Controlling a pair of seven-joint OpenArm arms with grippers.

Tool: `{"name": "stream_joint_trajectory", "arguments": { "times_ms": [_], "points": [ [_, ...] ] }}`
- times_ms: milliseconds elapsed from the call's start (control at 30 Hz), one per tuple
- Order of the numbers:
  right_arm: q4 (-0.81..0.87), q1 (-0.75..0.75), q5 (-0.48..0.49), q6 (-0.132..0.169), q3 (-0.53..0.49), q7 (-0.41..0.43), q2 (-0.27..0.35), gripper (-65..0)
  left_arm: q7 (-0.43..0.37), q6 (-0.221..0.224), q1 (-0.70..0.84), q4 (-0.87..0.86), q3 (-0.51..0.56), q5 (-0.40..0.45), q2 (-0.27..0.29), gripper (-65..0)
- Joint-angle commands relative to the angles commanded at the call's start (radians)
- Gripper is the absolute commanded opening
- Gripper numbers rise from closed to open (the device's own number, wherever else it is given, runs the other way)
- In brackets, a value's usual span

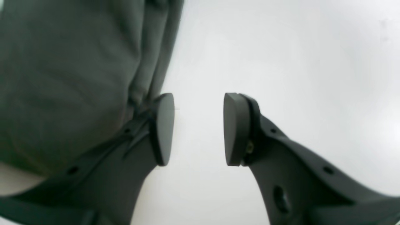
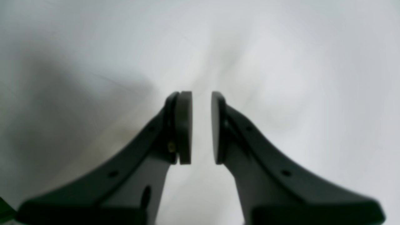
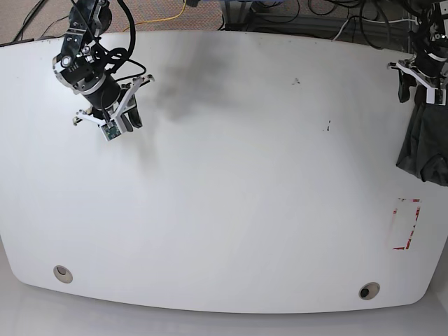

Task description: Layout the t-shirt on the table in an organized manner, then fold the t-shirt properly

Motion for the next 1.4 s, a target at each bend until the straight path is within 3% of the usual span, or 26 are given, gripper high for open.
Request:
{"name": "stream_joint_trajectory", "arguments": {
  "times_ms": [167, 267, 400, 500, 600, 733, 833, 933, 967, 1133, 1333, 1400],
  "points": [
    [-0.002, 0.052, -0.02, 0.0, -0.002, 0.003, 0.0, -55.0, -0.006, 0.008, -0.057, 0.129, -0.003, 0.021, 0.064, -41.3],
    [-0.003, 0.084, -0.072, 0.0, -0.002, 0.023, -0.002, -54.9, -0.008, 0.017, -0.123, 0.153, 0.003, 0.115, 0.12, -41.3],
    [-0.037, 0.109, -0.146, 0.0, -0.023, 0.135, -0.011, -54.9, -0.008, 0.02, -0.252, 0.147, 0.017, 0.278, 0.23, -41.3],
    [-0.098, 0.112, -0.209, 0.0, -0.034, 0.293, -0.006, -54.9, -0.017, -0.009, -0.316, 0.126, 0.037, 0.396, 0.307, -41.3],
    [-0.199, 0.103, -0.275, 0.0, -0.029, 0.542, -0.006, -54.9, -0.101, -0.051, -0.33, 0.118, 0.071, 0.477, 0.373, -41.3],
    [-0.282, 0.038, -0.292, 0.0, 0.008, 0.733, -0.005, -54.9, -0.193, -0.054, -0.265, 0.123, 0.127, 0.496, 0.394, -41.3],
    [-0.307, -0.018, -0.284, 0.0, 0.038, 0.83, -0.008, -55.0, -0.222, -0.054, -0.192, 0.15, 0.153, 0.494, 0.394, -41.3],
    [-0.296, -0.12, -0.232, 0.0, 0.058, 0.865, -0.009, -55.3, -0.216, -0.054, -0.091, 0.198, 0.163, 0.494, 0.396, -41.3],
    [-0.27, -0.175, -0.169, 0.0, 0.072, 0.867, -0.009, -55.3, -0.207, -0.054, -0.034, 0.221, 0.163, 0.489, 0.399, -41.3],
    [-0.175, -0.354, -0.028, 0.0, 0.107, 0.842, -0.005, -55.0, -0.198, -0.054, 0.129, 0.281, 0.163, 0.486, 0.422, -41.3],
    [-0.071, -0.588, 0.051, 0.0, 0.124, 0.839, -0.006, -55.3, -0.198, -0.054, 0.353, 0.341, 0.163, 0.483, 0.434, -41.3],
    [-0.037, -0.677, 0.068, 0.0, 0.126, 0.839, -0.008, -55.3, -0.198, -0.054, 0.436, 0.341, 0.163, 0.482, 0.462, -41.3]
  ]
}}
